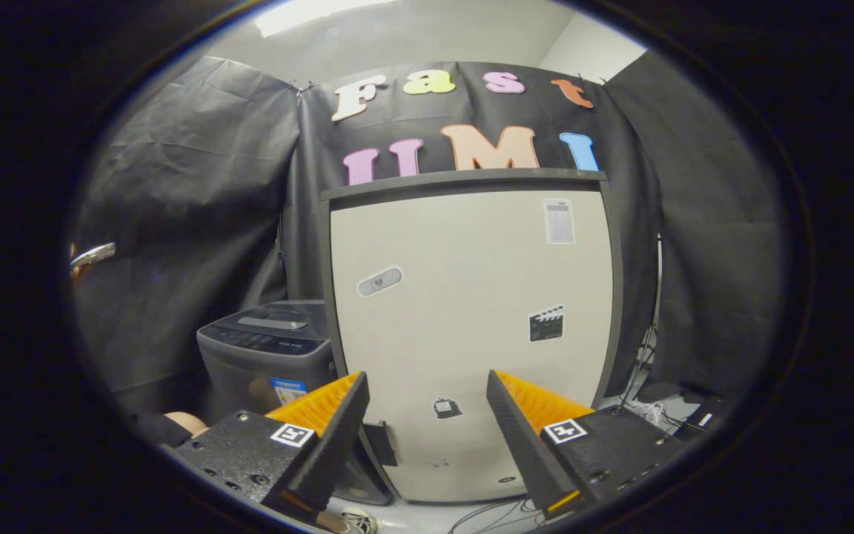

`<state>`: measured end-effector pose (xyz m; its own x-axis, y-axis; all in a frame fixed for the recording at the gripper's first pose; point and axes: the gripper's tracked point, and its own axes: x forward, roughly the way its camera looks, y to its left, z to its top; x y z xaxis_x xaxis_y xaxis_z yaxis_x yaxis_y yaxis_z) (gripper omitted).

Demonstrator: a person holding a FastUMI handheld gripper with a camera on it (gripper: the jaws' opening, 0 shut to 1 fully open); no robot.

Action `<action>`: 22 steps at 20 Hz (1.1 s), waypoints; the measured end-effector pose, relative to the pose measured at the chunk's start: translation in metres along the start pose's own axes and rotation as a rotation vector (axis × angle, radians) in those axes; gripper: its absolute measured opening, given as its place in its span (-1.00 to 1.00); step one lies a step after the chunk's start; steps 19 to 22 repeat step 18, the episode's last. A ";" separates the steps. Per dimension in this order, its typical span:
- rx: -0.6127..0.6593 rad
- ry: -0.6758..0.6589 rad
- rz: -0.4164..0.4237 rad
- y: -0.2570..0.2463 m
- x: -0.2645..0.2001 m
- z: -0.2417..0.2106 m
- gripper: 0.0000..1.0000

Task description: Put the clothes into the washing machine and then close the washing machine lid.

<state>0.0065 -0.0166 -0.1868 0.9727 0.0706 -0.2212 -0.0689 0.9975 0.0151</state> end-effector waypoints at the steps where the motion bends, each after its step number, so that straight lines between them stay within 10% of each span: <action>1: 0.001 0.002 -0.001 -0.001 0.000 0.000 0.93; 22: 0.010 0.041 -0.015 -0.004 -0.005 -0.011 0.94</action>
